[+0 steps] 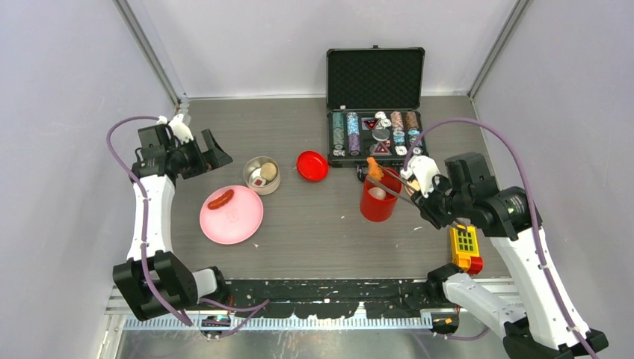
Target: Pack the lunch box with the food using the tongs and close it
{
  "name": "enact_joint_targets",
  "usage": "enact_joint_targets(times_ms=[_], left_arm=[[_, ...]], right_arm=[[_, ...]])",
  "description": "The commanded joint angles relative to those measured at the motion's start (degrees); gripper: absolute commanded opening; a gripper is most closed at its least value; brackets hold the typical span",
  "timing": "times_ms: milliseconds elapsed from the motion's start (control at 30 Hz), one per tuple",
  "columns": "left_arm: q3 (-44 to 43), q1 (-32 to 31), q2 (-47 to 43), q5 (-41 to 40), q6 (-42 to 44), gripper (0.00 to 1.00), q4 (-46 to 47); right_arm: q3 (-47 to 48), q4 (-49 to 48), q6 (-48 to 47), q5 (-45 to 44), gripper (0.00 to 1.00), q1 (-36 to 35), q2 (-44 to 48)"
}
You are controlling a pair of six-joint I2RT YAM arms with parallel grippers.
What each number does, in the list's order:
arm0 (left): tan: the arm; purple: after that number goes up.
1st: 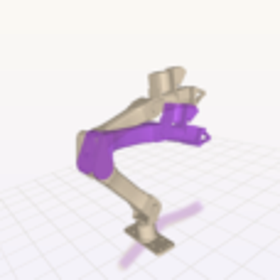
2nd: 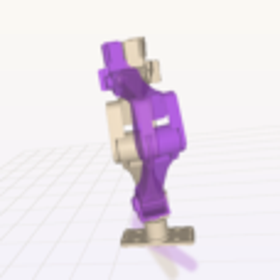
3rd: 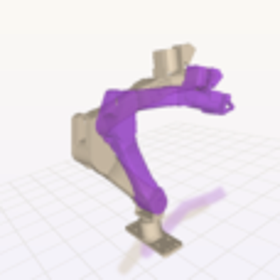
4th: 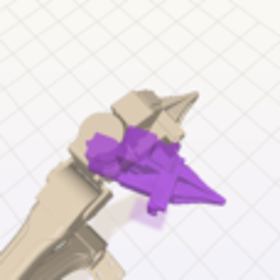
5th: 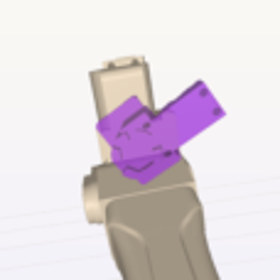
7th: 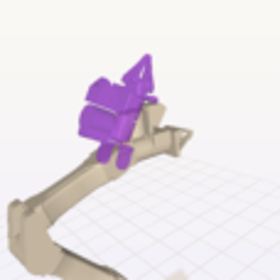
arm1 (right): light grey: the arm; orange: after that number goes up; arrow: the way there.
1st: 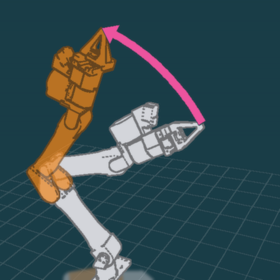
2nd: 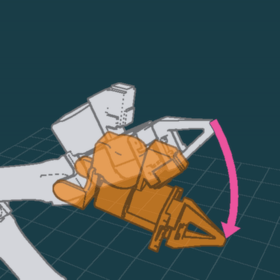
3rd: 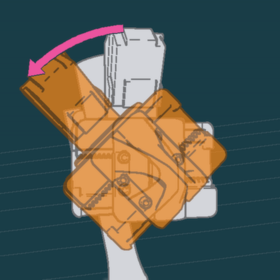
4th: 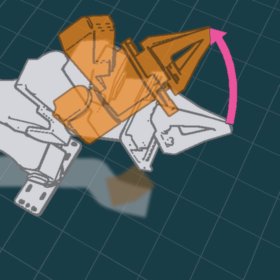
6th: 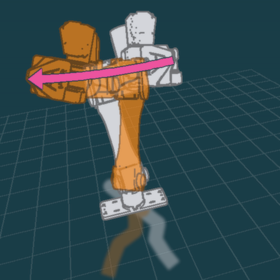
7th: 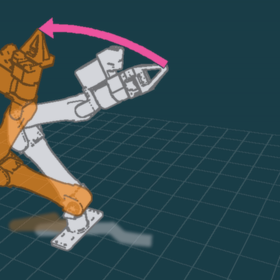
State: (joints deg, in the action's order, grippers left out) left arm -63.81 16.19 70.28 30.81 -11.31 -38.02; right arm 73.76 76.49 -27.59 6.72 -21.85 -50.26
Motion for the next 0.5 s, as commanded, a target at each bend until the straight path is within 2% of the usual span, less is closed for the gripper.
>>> enact_joint_targets(times_ms=[0,233,367,467], left_arm=[[-2.9,-2.4,-1.1,-1.5,3.3,0.97,-0.5],[-3.5,-6.9,-1.8,-5.1,6.6,1.0,-1.3],[-3.7,-7.4,-1.5,-5.7,6.7,1.0,-1.3],[-3.9,-7.4,-1.4,-5.7,6.7,1.0,-1.3]], right_arm=[[-2.6,-0.7,-1.8,-3.2,0.14,1.9,2.8],[-4.2,0.0,-0.2,-6.1,0.17,2.9,2.3],[-4.0,0.4,0.0,-5.7,0.42,2.9,2.2],[-3.5,0.4,0.0,-5.2,0.5,2.9,2.0]])
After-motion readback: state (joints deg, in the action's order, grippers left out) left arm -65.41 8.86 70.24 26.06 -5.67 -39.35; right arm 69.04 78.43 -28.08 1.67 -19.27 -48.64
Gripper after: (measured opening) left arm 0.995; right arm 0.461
